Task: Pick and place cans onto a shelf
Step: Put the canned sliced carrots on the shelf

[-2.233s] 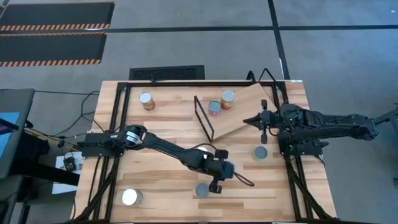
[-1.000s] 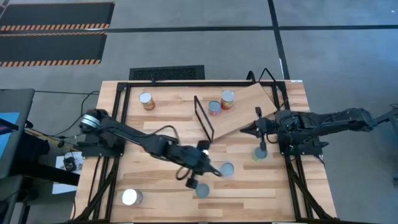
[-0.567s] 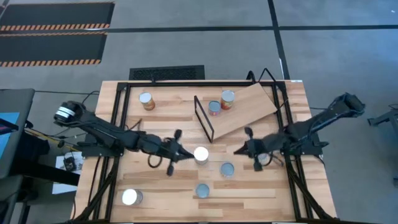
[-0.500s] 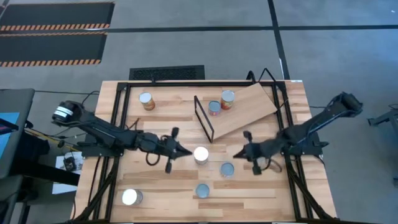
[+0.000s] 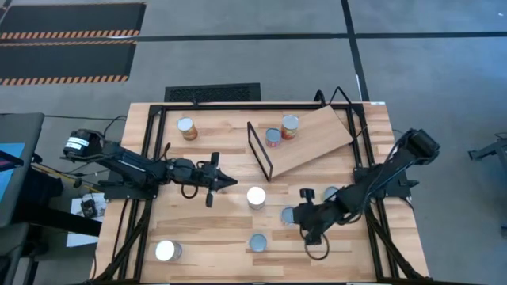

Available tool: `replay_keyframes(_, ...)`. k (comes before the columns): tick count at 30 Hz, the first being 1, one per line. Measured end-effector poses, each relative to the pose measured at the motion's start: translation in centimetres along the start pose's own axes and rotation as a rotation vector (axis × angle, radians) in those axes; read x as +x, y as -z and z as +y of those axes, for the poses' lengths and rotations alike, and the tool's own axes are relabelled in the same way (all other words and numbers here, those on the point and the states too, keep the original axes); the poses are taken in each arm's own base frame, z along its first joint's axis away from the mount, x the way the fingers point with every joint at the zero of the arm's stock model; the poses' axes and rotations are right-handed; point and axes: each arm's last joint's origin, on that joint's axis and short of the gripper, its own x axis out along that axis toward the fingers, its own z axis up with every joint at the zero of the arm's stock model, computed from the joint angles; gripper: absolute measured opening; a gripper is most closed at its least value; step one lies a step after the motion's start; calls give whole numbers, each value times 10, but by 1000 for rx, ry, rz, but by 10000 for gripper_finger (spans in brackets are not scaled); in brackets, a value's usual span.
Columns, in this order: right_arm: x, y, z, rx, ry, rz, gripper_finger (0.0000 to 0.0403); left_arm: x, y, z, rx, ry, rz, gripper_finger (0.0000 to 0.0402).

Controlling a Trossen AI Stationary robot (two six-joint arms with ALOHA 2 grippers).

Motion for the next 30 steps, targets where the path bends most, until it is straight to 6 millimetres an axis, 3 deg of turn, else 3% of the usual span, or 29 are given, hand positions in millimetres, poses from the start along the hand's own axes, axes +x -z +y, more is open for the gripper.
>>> replay_keyframes(10, 14, -16, 11, -39, 50, 145, 162, 0, 0, 0, 35, 2, 3, 0)
replay_keyframes(21, 24, -19, 2, 6, 65, 207, 194, 0, 0, 1, 53, -14, 6, 0)
replay_keyframes(27, 24, -18, 4, -11, 34, 229, 187, 0, 1, 1, 53, -14, 7, 0)
replay_keyframes(30, 35, -13, 8, -49, 24, 261, 172, 0, 1, 1, 54, -15, 9, 0)
